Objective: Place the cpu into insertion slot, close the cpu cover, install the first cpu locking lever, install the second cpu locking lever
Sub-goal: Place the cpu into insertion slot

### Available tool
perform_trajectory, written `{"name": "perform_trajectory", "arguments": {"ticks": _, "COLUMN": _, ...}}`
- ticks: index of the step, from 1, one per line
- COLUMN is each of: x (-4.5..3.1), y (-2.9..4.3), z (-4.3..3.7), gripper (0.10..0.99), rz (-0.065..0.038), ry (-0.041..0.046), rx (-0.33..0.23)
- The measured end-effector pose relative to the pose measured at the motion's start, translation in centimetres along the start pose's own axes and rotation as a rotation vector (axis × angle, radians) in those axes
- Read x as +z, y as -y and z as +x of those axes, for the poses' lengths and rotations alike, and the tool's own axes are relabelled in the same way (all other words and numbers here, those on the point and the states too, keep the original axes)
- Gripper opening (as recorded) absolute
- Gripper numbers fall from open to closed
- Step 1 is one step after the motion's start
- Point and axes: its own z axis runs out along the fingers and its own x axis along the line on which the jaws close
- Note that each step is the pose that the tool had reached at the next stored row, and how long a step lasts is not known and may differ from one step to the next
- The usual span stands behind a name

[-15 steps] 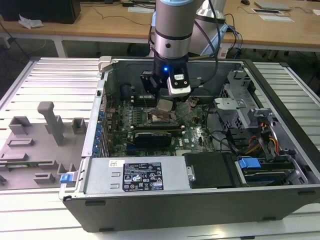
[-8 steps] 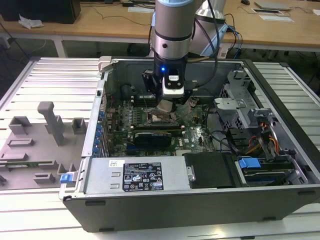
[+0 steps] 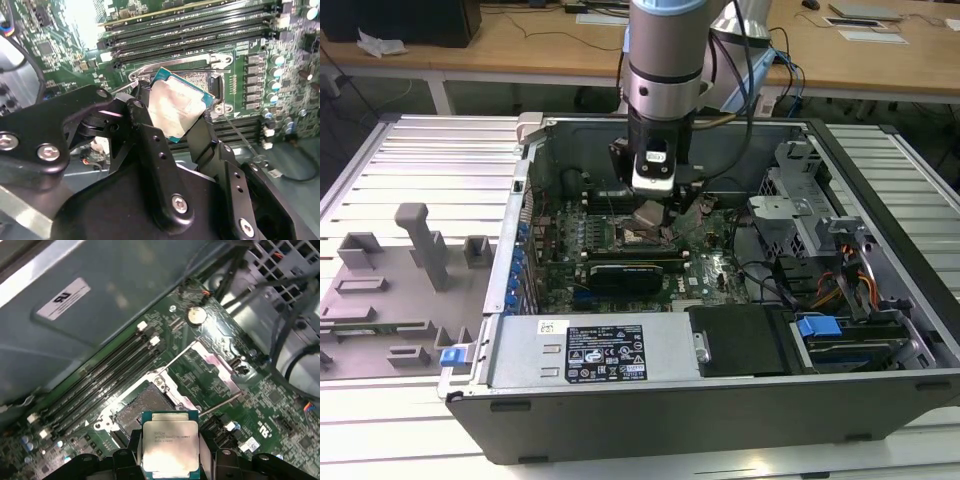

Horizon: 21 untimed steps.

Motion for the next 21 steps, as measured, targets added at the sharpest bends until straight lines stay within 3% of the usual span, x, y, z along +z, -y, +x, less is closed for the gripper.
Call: {"name": "perform_trajectory", "arguments": {"ticks": 21, "x": 0.41, "y": 0.03, "z": -0.01, "gripper": 0.541, "rz": -0.004, "ry": 0.0280, "rx": 0.368}}
